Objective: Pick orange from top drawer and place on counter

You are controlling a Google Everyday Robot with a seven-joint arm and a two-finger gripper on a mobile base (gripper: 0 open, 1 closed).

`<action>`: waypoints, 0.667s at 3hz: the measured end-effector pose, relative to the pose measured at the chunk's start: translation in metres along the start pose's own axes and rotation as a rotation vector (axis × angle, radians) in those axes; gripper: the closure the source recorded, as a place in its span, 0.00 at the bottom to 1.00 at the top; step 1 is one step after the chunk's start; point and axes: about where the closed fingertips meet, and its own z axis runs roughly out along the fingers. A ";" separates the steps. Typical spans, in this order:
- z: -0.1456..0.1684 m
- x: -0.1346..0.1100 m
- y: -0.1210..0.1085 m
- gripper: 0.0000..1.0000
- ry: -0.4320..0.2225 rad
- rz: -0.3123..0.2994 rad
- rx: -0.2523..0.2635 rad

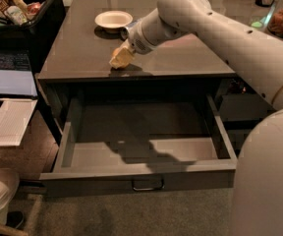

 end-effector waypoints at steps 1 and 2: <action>0.002 0.000 0.000 0.61 0.003 0.014 0.017; 0.002 0.000 0.001 0.39 0.008 0.014 0.024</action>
Offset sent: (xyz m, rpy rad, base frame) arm 0.0010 -0.0015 0.0025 -0.0117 -0.0128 -0.0433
